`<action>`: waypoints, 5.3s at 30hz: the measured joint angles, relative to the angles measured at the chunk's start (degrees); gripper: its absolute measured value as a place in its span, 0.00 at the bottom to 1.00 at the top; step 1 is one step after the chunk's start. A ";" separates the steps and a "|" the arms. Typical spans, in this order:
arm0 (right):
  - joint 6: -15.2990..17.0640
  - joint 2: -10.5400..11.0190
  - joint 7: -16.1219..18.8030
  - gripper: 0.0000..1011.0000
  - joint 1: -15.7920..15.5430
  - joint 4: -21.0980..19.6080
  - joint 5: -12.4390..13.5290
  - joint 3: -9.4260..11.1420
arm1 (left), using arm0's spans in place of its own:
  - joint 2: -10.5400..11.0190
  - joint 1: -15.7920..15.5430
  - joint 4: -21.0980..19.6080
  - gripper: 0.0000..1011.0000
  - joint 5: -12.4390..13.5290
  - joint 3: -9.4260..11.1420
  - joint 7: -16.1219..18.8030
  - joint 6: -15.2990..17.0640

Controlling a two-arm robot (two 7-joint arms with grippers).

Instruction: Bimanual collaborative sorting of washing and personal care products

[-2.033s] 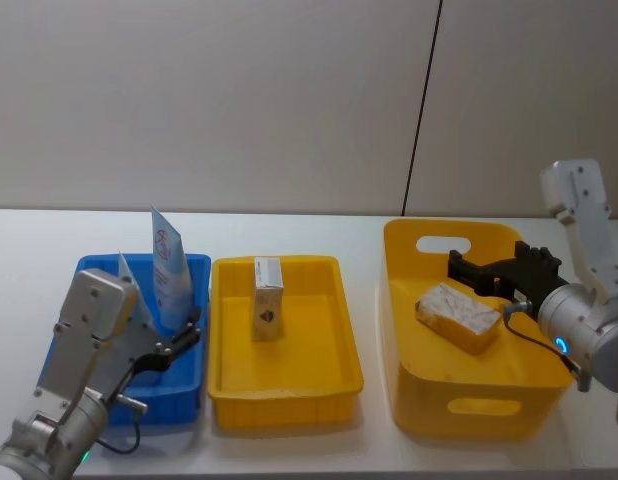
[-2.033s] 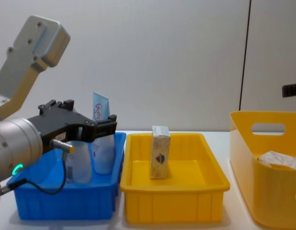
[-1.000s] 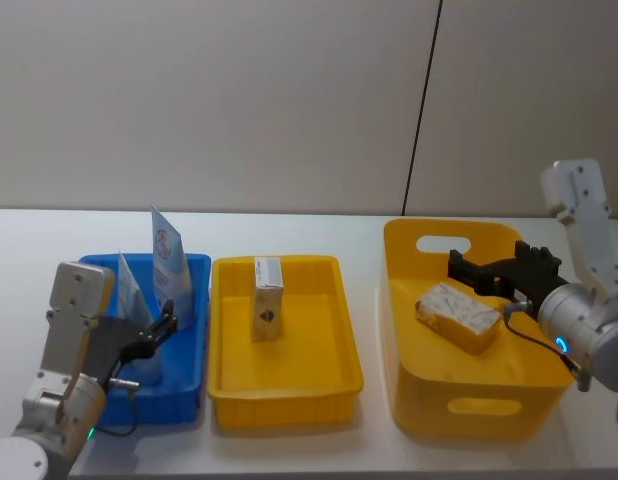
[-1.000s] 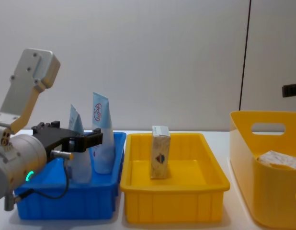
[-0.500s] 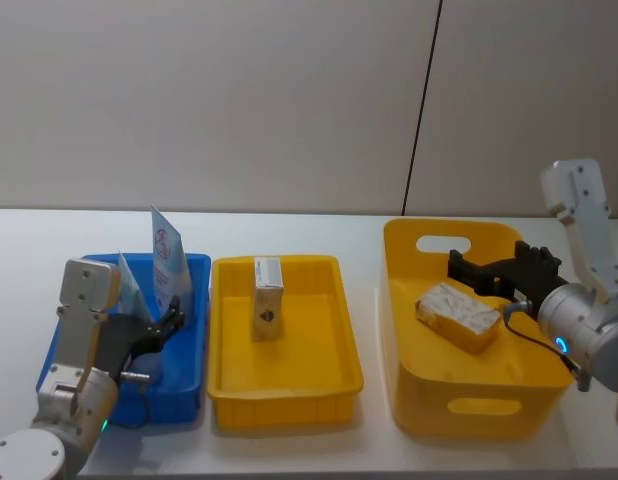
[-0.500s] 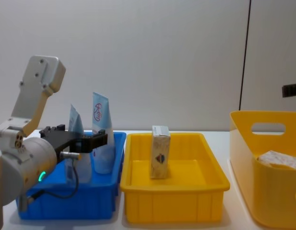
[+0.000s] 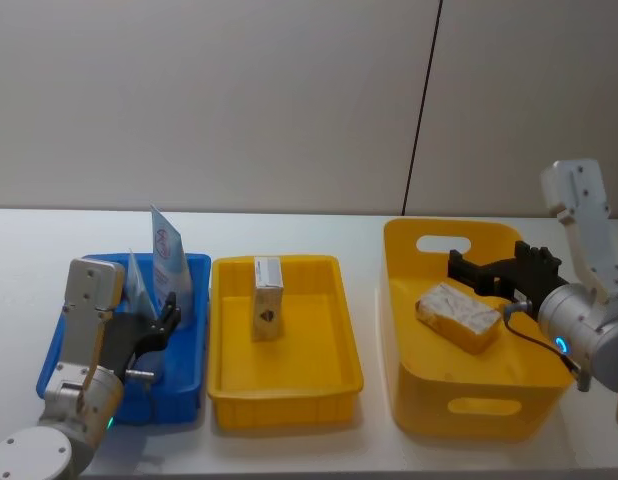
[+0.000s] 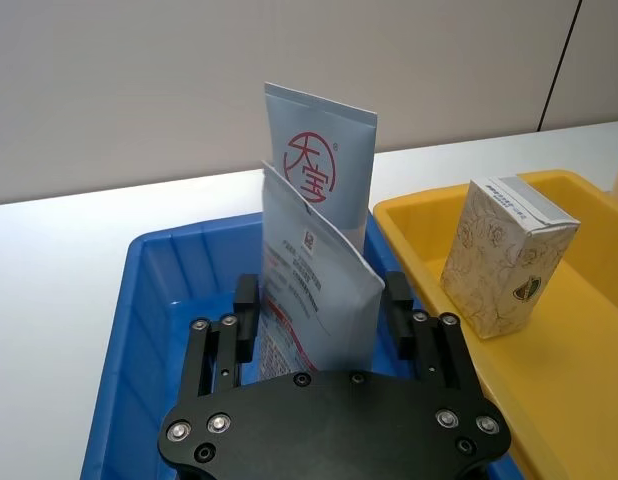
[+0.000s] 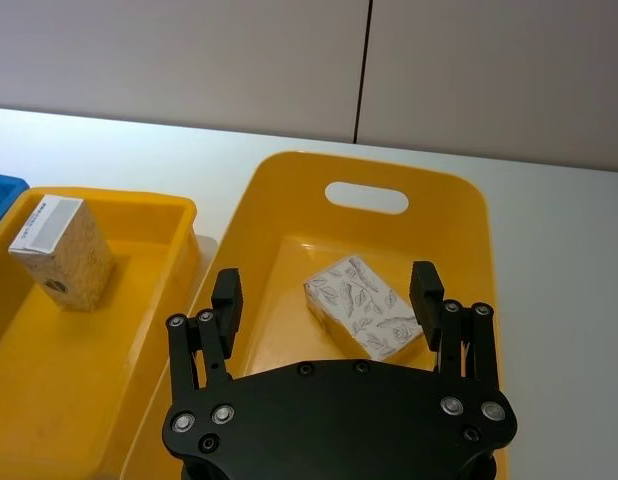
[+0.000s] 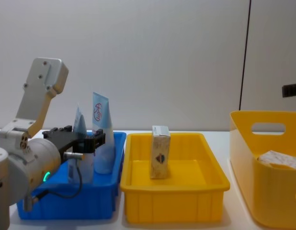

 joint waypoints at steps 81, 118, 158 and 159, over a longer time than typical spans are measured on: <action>-3.06 1.45 3.65 0.99 1.71 1.63 -0.18 -1.46 | 0.44 -9.30 -3.34 0.22 3.14 1.66 -6.97 -1.73; -14.15 8.25 27.59 0.99 10.69 5.28 5.47 -9.35 | 0.45 -16.45 -10.71 0.22 4.52 4.55 -16.91 7.15; -25.92 3.72 25.44 0.99 20.56 18.15 -2.94 -21.12 | -0.46 -14.32 -15.70 0.22 5.83 4.62 -19.43 10.79; -26.04 3.60 25.35 0.99 20.65 18.38 -2.96 -21.19 | -0.46 -14.29 -15.76 0.22 5.85 4.59 -19.47 10.83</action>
